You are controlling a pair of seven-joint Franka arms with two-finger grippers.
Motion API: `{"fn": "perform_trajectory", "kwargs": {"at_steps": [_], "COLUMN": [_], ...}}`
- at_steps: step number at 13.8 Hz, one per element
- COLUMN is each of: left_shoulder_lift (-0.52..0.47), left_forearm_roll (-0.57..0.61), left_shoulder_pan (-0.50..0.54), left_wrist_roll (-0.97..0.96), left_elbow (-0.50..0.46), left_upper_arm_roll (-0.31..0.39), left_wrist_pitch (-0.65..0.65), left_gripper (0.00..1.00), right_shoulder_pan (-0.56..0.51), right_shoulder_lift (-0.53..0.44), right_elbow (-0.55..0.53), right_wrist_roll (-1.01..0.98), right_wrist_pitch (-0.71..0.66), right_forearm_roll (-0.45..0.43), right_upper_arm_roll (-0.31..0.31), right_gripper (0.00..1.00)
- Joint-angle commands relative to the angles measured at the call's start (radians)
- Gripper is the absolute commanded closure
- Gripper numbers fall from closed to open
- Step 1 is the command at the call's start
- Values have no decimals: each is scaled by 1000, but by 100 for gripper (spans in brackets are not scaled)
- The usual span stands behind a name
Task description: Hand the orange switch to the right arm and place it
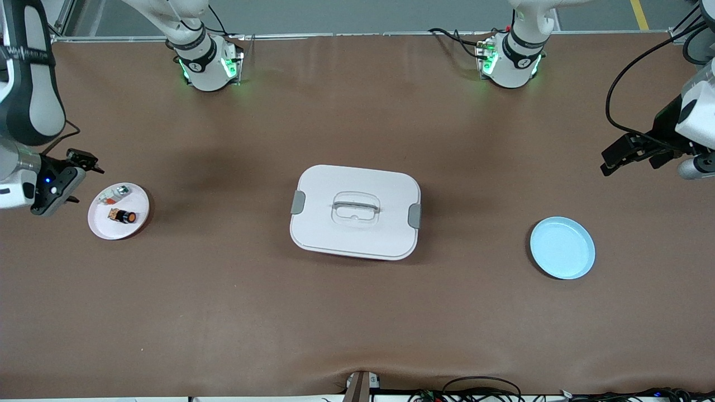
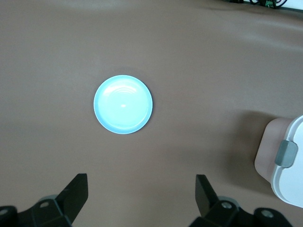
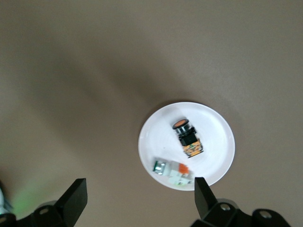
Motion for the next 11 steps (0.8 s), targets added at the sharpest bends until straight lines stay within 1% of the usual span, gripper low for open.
{"fn": "perform_trajectory", "kwargs": {"at_steps": [1, 2, 4, 5, 8, 10, 11], "left_shoulder_lift": [-8, -8, -8, -8, -8, -8, -8], "left_forearm_roll": [-12, -12, -12, -12, -12, -12, -12], "left_shoulder_pan": [-51, -61, -64, -64, -65, -61, -59], "left_wrist_roll": [14, 14, 14, 14, 14, 16, 17], "left_elbow": [13, 13, 13, 13, 13, 15, 15], "left_upper_arm_roll": [50, 57, 65, 67, 67, 65, 65], "left_wrist_pitch": [-26, -26, -26, -26, -26, -26, -26], "left_gripper": [0, 0, 0, 0, 0, 0, 0], "right_shoulder_pan": [51, 62, 91, 102, 148, 169, 174], "right_shoulder_lift": [-92, -103, -95, -92, -90, -90, -89], "right_elbow": [-12, 8, 109, 138, 177, 213, 224], "right_wrist_roll": [199, 264, 443, 539, 673, 822, 847], "right_wrist_pitch": [-87, -129, -260, -297, -315, -361, -366], "right_forearm_roll": [8, 8, 7, 5, -1, -1, 2], "right_upper_arm_roll": [-3, -2, -3, -3, -3, -3, -3], "right_gripper": [0, 0, 0, 0, 0, 0, 0]}}
